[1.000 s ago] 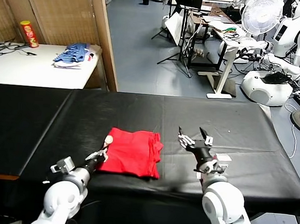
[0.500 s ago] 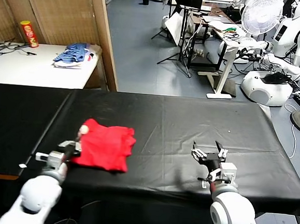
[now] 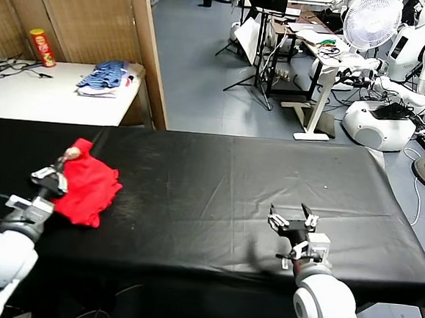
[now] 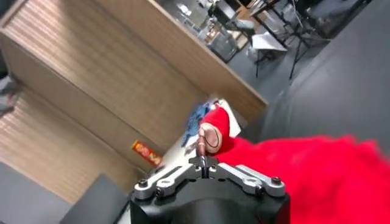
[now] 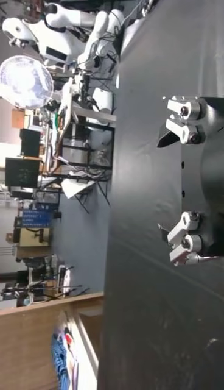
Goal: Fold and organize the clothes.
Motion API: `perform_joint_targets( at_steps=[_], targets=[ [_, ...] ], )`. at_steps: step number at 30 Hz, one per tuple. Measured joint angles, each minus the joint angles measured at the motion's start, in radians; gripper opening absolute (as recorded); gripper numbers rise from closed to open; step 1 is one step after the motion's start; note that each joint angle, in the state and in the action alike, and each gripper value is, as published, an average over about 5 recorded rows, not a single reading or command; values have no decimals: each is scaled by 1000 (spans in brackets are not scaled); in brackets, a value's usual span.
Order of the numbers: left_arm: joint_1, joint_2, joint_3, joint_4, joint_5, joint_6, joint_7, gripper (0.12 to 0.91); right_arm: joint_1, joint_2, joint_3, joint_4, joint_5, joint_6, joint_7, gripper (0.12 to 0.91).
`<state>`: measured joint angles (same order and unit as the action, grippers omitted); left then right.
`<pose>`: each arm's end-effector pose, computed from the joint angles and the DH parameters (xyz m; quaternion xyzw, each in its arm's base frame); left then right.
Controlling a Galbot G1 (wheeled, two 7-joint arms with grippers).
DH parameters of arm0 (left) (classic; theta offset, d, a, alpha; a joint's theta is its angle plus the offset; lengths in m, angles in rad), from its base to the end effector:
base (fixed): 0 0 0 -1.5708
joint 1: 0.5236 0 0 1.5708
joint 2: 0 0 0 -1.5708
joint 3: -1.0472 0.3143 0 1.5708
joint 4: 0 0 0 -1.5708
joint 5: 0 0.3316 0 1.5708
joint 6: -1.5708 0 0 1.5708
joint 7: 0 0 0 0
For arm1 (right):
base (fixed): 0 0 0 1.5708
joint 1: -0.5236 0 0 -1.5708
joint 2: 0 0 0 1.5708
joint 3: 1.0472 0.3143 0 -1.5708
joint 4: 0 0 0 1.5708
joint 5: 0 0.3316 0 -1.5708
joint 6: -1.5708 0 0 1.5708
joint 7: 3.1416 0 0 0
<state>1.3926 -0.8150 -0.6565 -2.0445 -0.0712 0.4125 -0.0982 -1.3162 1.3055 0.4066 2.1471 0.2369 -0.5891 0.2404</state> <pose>0.2441 0.1403 -0.1854 0.0223 -0.9329 -0.3463 0.0959 0.2297 -0.0037 -0.2059 0.0054 -0.9868 0.0361 0.1578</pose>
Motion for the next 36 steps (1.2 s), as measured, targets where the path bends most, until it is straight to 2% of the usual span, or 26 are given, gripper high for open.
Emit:
perform_joint_targets(
  at_steps=[2,5,8,11,13,15,20,22,24,27,31,34,36],
  targets=[
    [-1,-31,43,-39,-110,19,-17,138,-3,0,1,-2,-4,0,-3,798],
    [-21,-103,134,-70,-300,46,-65,138,-8,-2,-1,-6,-7,0,-14,798],
    [-55,-192,228,-76,-421,45,-89,138,-15,-7,-6,-9,-6,2,-37,798],
    [-89,-275,307,-58,-437,22,-80,138,-20,-19,-17,-7,2,3,-75,798],
    [-102,-321,346,-38,-423,12,-62,145,-22,-28,-26,-6,12,0,-102,798],
    [-107,-355,372,-22,-408,6,-41,194,-19,-37,-37,-10,21,-8,-124,798],
    [-105,-391,412,-14,-386,-32,34,461,3,-55,-68,-27,62,-50,-160,798],
    [-100,-391,416,-21,-403,-51,65,562,17,-55,-83,-37,100,-64,-161,798],
    [-99,-388,412,-34,-436,-71,83,675,36,-49,-103,-50,151,-81,-154,798],
    [-103,-378,398,-57,-479,-93,77,774,74,-30,-143,-78,240,-109,-138,798],
    [-91,-363,368,-77,-483,-101,56,796,128,3,-207,-126,313,-120,-135,798],
    [-69,-358,343,-88,-483,-104,39,798,166,28,-254,-171,333,-110,-143,796],
    [-52,-360,326,-91,-486,-105,26,798,190,44,-279,-204,340,-101,-154,768]
  ],
)
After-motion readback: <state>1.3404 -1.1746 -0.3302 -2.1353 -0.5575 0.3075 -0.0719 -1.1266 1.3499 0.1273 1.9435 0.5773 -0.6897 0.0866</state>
